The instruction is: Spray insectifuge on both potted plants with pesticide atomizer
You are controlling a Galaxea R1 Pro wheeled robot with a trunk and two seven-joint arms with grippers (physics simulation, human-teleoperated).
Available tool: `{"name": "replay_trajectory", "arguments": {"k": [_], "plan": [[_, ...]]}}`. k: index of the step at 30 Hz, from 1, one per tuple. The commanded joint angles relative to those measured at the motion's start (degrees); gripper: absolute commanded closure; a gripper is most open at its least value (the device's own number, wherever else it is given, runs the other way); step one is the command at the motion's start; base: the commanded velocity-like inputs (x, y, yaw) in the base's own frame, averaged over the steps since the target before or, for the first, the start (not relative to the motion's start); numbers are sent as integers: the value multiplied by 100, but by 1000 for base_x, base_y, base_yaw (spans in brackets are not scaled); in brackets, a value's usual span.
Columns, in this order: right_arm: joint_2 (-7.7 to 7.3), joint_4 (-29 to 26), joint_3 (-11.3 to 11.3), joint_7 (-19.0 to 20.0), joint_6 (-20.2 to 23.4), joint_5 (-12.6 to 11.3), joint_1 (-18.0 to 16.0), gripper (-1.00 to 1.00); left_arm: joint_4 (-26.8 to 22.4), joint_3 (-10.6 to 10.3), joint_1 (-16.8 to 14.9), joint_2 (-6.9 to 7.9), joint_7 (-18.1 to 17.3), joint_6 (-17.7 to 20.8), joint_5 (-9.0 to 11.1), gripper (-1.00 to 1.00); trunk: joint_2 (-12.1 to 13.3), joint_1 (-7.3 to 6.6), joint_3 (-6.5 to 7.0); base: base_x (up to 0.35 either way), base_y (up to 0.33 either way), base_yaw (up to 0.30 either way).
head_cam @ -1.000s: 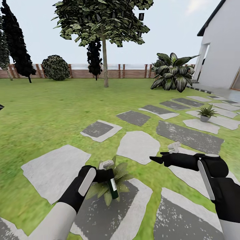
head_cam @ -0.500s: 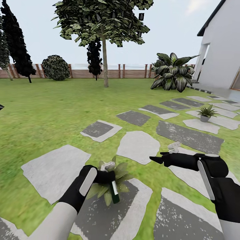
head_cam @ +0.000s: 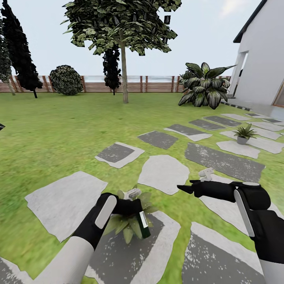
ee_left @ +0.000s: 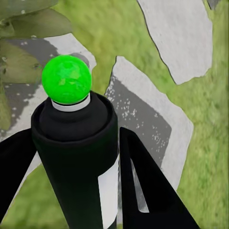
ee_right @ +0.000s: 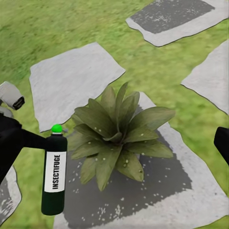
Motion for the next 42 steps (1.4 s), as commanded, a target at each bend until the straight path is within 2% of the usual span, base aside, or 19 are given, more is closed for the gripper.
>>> {"name": "replay_trajectory", "arguments": {"k": [1,4,7,11,14,24,27,29,34,42], "plan": [[0,-2,-7,18,41,-5,-4,-100,-3,-5,-4,3,44,9,66,100,-2,-1,-6,0,0,0],[0,-3,-9,16,41,-5,-4,-100,-23,-1,5,19,142,-16,25,100,-2,-1,-6,0,0,0],[0,-2,0,13,41,-5,-4,-100,-152,8,50,34,423,-67,12,100,-2,-1,-6,0,0,0],[0,-2,4,11,41,-5,-4,-100,-657,16,216,48,1211,-99,58,100,-2,-1,-6,0,0,0],[0,-1,11,11,41,-5,-4,-100,-800,19,280,54,1538,-100,69,100,-2,-1,-6,0,0,0],[1,-1,24,11,41,-5,-4,-100,-898,58,407,88,1755,-68,14,100,-2,-1,-6,0,0,0],[6,-1,25,11,40,-5,-4,-100,-902,67,436,89,2141,-66,54,100,-2,-1,-6,0,0,0],[5,-1,27,11,36,-4,-4,-100,-906,61,466,91,2244,-83,69,100,-2,-1,-6,0,0,0],[8,-1,36,5,22,-5,-4,-100,-920,18,676,109,2248,-157,67,100,-2,-1,-6,-46,0,0],[9,-1,42,-6,15,-2,-4,-100,-899,-56,862,157,2115,-265,10,100,-2,-1,-6,-282,0,0]]}}
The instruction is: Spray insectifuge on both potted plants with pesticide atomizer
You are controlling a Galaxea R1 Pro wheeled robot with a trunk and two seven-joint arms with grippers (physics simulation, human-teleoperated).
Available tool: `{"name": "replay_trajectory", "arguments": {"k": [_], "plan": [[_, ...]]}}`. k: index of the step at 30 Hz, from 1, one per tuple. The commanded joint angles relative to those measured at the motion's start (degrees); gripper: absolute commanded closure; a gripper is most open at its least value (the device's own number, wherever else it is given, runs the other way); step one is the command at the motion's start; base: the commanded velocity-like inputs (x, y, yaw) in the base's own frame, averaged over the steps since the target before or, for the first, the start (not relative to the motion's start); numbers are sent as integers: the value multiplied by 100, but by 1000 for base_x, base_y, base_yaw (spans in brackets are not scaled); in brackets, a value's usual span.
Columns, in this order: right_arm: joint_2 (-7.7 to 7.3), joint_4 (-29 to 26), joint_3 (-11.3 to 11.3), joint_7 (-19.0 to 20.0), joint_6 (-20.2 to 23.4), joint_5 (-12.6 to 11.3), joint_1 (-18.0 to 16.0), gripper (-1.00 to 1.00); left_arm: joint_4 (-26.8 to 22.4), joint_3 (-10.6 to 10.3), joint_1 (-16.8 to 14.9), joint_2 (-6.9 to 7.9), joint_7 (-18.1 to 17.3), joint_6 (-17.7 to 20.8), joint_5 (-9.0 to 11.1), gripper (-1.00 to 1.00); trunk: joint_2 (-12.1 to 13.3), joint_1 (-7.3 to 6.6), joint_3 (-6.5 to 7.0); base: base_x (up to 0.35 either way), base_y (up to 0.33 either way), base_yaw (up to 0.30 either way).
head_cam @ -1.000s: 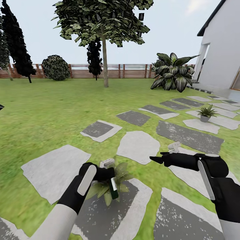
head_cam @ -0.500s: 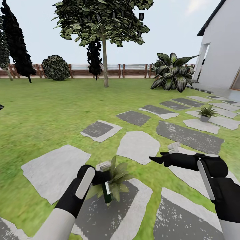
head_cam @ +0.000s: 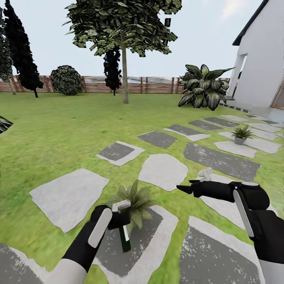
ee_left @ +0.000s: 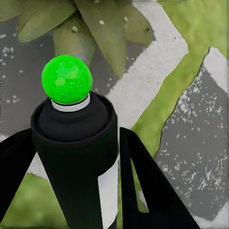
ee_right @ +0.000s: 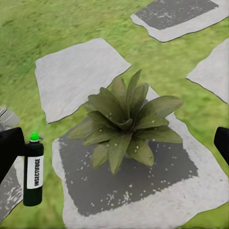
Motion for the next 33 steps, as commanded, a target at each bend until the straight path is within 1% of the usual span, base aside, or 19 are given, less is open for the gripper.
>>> {"name": "replay_trajectory", "arguments": {"k": [1,2,4,5,8,9,10,12,15,17,21,30,33], "plan": [[0,-3,-5,17,41,-6,-4,-100,3,-114,39,35,38,-138,58,100,-3,-4,-5,-160,0,0],[0,-3,-5,14,39,-5,-4,-100,20,-307,81,92,-10,-357,56,100,-3,-4,-5,-102,0,0],[0,-3,2,2,35,-4,-4,-100,132,-877,127,240,-233,-895,47,100,-3,-4,-5,-54,0,0],[0,-3,-39,5,32,0,-4,-100,847,-1639,147,336,-753,-1872,38,100,-3,-4,-5,-7,0,0],[0,-9,-66,20,38,-5,-36,-100,1188,-1777,151,352,-1140,-2178,12,100,-3,-4,-5,-3,0,0],[0,-10,-68,21,39,-6,-40,-100,1221,-1787,153,357,-1180,-2232,-9,100,-3,-4,-5,-1,0,0],[0,-10,-70,23,40,-7,-48,-100,1332,-1819,156,366,-1259,-2427,-164,100,-3,-4,-5,0,0,0],[2,-11,-68,25,43,-8,-59,-100,1671,-1916,157,335,-1322,-2670,-476,100,-3,-4,-5,0,0,0],[8,-11,-49,25,46,-8,-64,-100,2065,-2004,157,309,-1358,-2899,-703,100,-3,-4,-5,0,0,0],[50,-11,-38,25,45,-8,-65,-100,2204,-2091,157,301,-1364,-3039,-776,100,-3,-4,-5,0,0,0],[103,-11,-35,31,41,-8,-66,-100,2298,-2207,156,304,-1367,-3217,-818,100,-3,-4,-5,0,0,-5],[114,-11,-40,34,41,-8,-63,-100,2443,-2229,155,278,-1367,-3444,-822,100,-3,-4,-5,0,0,-67],[114,-11,-40,34,37,-10,-59,-100,2454,-2203,151,267,-1370,-3475,-758,100,-3,-4,-5,0,0,-6]]}}
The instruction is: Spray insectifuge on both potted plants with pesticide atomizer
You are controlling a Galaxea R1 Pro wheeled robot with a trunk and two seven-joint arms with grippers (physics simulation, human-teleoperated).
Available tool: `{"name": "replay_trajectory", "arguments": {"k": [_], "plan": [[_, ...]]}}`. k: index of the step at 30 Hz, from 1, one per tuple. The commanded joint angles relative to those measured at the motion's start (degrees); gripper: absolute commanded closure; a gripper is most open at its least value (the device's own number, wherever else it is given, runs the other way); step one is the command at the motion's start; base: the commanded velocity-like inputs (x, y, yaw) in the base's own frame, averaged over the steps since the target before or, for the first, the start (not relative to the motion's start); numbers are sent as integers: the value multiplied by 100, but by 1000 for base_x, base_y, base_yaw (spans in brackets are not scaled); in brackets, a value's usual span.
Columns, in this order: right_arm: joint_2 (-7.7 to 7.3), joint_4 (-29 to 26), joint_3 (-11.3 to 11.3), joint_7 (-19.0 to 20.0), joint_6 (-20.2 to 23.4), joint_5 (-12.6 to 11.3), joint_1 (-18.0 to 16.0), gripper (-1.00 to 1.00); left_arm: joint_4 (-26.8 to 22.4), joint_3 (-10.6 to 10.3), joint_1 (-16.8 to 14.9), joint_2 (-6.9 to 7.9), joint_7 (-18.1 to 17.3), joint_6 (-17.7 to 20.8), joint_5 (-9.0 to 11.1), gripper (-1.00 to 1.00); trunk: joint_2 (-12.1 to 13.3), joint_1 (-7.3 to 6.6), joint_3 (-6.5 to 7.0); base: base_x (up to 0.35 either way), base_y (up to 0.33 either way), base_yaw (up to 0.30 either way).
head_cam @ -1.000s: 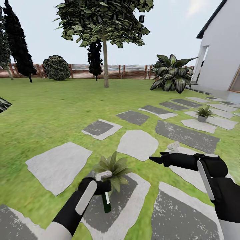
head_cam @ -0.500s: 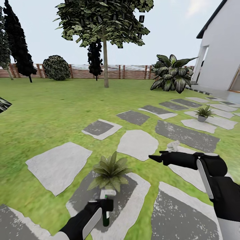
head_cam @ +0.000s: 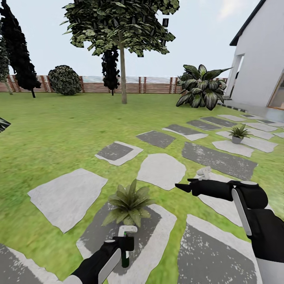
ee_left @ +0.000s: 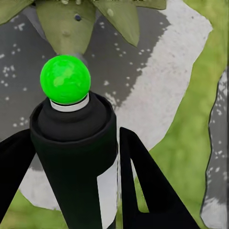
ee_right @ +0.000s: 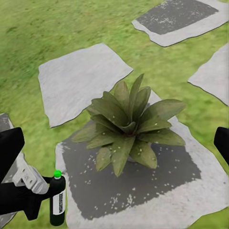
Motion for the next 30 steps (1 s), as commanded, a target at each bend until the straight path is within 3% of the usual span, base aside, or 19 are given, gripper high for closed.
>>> {"name": "replay_trajectory", "arguments": {"k": [1,2,3,4,11,30], "plan": [[0,-2,-1,19,37,-6,-2,-100,-9,42,-6,-79,52,9,110,100,-3,-1,-6,0,0,-1],[0,-2,2,24,21,-6,0,-100,-6,227,-8,-151,60,39,450,100,-3,-1,-6,0,0,0],[0,-2,2,24,17,-6,1,-100,-6,249,-9,-159,61,47,527,100,-3,-1,-6,0,0,0],[0,-2,2,25,6,-9,4,-100,-5,320,-24,-172,67,80,764,100,-3,-1,-6,0,0,0],[0,-3,3,26,1,-12,9,-100,-5,364,-72,-171,154,97,1296,100,-3,-1,-6,0,0,0],[0,-3,3,26,1,-12,15,-100,-14,373,-76,-212,505,60,1410,100,-3,-1,-6,64,-91,0]]}}
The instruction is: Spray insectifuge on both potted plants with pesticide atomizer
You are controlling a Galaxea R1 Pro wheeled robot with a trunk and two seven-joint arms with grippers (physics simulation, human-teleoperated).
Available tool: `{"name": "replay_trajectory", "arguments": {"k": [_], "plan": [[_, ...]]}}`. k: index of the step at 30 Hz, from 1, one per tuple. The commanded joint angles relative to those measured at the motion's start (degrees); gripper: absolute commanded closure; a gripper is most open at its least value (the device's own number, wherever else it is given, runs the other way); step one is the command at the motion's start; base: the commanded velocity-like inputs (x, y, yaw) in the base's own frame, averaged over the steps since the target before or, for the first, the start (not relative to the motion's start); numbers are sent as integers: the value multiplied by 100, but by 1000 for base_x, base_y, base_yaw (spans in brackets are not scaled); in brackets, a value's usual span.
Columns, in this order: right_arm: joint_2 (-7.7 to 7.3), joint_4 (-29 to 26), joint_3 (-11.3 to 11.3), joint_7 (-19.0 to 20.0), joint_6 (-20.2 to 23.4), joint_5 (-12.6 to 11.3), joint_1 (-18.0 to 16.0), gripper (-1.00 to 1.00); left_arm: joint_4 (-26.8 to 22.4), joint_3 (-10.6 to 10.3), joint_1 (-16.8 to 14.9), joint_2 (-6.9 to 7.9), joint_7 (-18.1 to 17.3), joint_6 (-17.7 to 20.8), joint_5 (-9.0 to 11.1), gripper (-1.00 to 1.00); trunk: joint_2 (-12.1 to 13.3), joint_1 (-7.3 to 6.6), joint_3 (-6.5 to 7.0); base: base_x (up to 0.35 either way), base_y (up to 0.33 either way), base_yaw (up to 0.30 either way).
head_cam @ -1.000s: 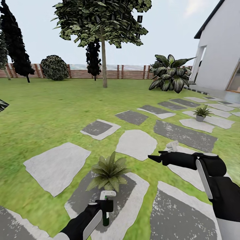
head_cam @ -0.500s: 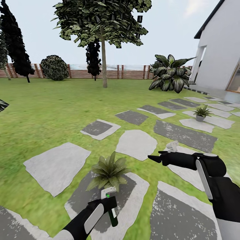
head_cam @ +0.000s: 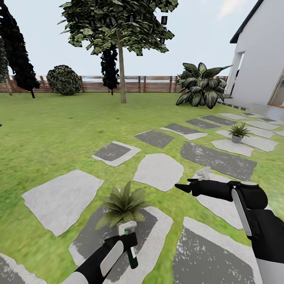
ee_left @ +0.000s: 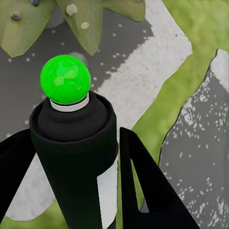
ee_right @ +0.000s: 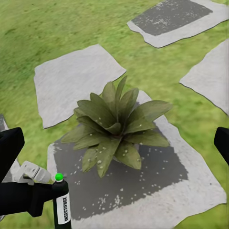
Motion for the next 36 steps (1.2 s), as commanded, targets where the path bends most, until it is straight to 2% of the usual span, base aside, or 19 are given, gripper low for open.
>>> {"name": "replay_trajectory", "arguments": {"k": [1,8,11,12,19,28,31,36], "plan": [[0,-2,-5,16,41,-6,-4,-100,-15,-24,-4,4,50,3,53,100,-3,-1,-6,4,-6,0],[0,-2,-4,20,41,-6,2,-100,-17,-25,-11,10,152,23,35,100,-3,-1,-6,1,-1,0],[-2,-2,-4,236,37,-6,7,-100,-19,-25,-50,2,353,31,41,100,-3,-1,-6,0,0,0],[-5,-2,-9,417,34,-4,5,-100,-19,-28,-73,2,436,36,47,100,-3,-1,-6,0,0,0],[0,-2,-19,607,29,2,5,-100,-75,-25,-99,62,485,17,49,100,-3,-1,-6,0,10,0],[-1,-2,-18,620,24,3,4,-100,-86,-14,-105,100,480,134,50,100,-3,-1,-6,0,245,0],[0,-2,-16,622,23,3,4,-100,-117,53,-104,102,480,169,47,100,-3,-1,-6,0,295,0],[0,-2,-14,620,23,3,4,-100,-338,105,-95,95,507,182,1,100,-3,-1,-6,0,253,0]]}}
